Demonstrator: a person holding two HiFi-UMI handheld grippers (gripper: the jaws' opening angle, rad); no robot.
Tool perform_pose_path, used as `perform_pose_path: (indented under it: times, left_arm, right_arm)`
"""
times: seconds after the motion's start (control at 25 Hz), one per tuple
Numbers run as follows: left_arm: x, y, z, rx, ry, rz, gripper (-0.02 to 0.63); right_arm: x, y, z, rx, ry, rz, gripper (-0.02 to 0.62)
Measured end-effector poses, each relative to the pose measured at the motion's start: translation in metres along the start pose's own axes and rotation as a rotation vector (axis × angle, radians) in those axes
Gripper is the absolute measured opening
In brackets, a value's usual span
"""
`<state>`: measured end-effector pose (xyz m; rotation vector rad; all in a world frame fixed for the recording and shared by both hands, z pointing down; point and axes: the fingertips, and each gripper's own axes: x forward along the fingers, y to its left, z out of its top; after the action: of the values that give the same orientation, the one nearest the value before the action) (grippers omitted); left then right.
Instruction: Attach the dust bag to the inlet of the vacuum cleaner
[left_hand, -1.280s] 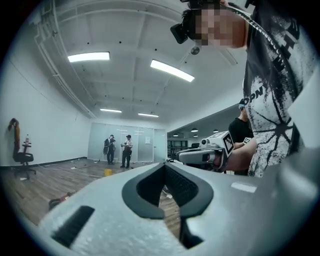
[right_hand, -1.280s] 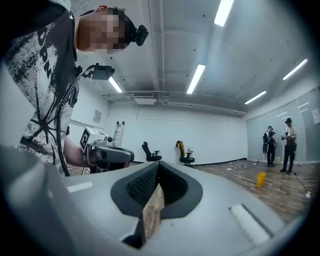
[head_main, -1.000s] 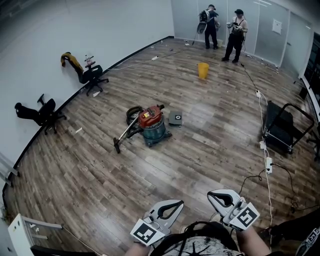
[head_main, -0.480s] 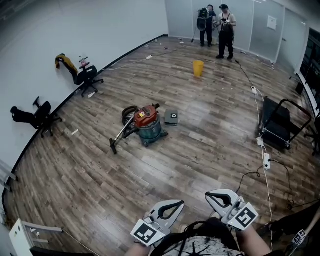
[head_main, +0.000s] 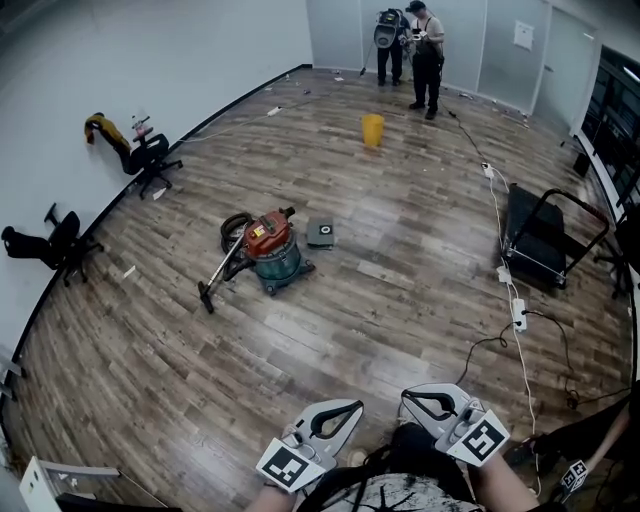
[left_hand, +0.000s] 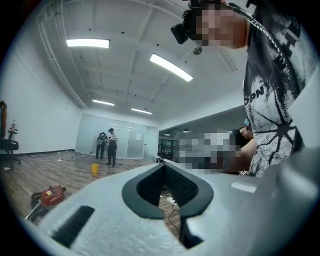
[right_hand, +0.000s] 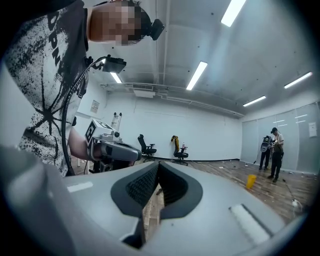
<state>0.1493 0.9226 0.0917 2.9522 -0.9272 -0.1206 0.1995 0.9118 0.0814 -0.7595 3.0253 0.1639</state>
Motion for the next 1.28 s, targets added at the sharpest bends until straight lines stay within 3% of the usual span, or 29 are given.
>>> perform_pose_path:
  times: [0.24, 0.44, 0.88, 1.28]
  left_arm:
    - [0.045, 0.019, -0.007, 0.007, 0.047, -0.019, 0.003]
    - [0.095, 0.040, -0.007, 0.012, 0.058, -0.013, 0.003]
    - [0.219, 0.086, 0.007, 0.024, 0.025, 0.028, 0.003]
    - [0.302, 0.109, 0.007, 0.022, 0.028, 0.089, 0.003]
  right_arm:
    - [0.001, -0.049, -0.010, 0.025, -0.004, -0.001, 0.006]
    - [-0.002, -0.112, -0.013, 0.073, -0.034, -0.056, 0.006]
    - [-0.018, -0.245, -0.016, 0.099, -0.030, 0.014, 0.006]
    - [-0.038, -0.318, -0.029, 0.083, -0.044, 0.091, 0.006]
